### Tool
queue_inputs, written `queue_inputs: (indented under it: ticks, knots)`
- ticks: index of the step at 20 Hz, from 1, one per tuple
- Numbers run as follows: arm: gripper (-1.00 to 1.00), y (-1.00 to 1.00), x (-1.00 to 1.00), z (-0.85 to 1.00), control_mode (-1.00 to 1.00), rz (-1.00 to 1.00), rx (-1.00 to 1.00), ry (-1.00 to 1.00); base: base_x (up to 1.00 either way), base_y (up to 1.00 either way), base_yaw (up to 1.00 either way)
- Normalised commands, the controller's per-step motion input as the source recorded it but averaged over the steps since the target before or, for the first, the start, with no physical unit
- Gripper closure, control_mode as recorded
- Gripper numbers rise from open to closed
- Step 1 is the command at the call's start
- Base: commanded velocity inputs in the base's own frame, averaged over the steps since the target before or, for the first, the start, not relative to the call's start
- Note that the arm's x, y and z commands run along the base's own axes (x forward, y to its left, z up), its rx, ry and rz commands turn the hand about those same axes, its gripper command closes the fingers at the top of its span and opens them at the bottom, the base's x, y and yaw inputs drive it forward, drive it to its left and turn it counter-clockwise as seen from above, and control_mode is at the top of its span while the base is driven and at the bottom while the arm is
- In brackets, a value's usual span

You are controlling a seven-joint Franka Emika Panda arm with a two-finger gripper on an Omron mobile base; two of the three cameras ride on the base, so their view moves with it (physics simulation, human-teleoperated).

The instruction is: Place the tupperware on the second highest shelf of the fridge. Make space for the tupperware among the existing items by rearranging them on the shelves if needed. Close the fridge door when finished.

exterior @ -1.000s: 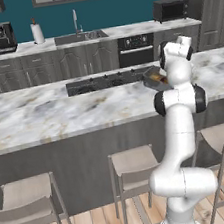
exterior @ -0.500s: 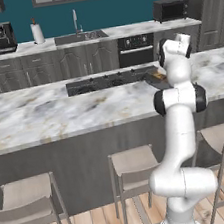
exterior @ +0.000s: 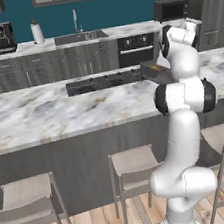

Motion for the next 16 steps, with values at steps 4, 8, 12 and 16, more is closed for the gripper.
queue_inputs:
  ticks: [4, 8, 12, 16]
  knots:
    - [1.0, 0.84, -1.0, 0.02, -1.0, -0.01, -0.03, -0.28, 0.0, 0.0, 0.0]
    - [1.0, 0.95, -1.0, 0.12, -1.0, 0.0, -0.04, -0.17, 0.0, 0.0, 0.0]
    - [1.0, 0.86, -1.0, 0.38, -1.0, 0.0, -0.04, -0.1, 0.0, 0.0, 0.0]
    - [1.0, 0.51, -1.0, 0.52, -1.0, -0.04, 0.0, -0.04, 0.0, 0.0, 0.0]
